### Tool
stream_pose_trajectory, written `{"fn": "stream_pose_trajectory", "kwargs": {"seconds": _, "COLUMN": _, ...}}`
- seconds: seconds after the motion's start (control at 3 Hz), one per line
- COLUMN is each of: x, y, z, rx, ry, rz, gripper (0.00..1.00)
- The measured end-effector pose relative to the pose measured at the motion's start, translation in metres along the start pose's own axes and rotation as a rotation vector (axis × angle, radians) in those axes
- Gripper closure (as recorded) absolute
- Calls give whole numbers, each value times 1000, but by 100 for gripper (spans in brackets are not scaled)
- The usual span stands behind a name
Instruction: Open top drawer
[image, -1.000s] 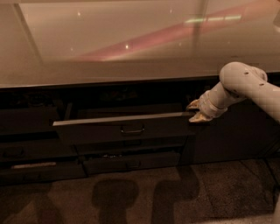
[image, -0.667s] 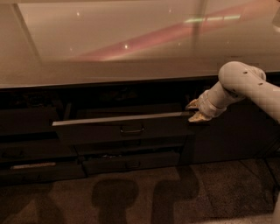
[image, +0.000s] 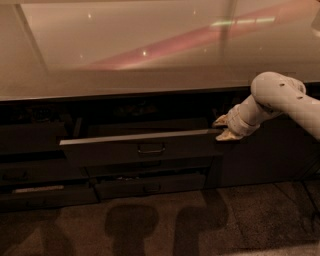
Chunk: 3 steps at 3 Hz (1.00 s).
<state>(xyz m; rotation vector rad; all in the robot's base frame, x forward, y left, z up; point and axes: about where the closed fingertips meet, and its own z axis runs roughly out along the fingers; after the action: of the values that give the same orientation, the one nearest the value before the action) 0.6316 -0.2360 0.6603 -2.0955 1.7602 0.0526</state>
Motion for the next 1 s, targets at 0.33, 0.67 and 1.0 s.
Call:
{"fn": "stream_pose_trajectory", "kwargs": {"seconds": 0.33, "x": 0, "y": 6, "z": 0, "rx": -1, "ry": 0, "rz": -5, "gripper": 100}}
{"fn": "stream_pose_trajectory", "kwargs": {"seconds": 0.67, "x": -1, "y": 6, "z": -1, "rx": -1, "ry": 0, "rz": -5, "gripper": 100}}
{"fn": "stream_pose_trajectory", "kwargs": {"seconds": 1.0, "x": -1, "y": 13, "z": -3, "rx": -2, "ry": 1, "rz": -11, "gripper": 100}}
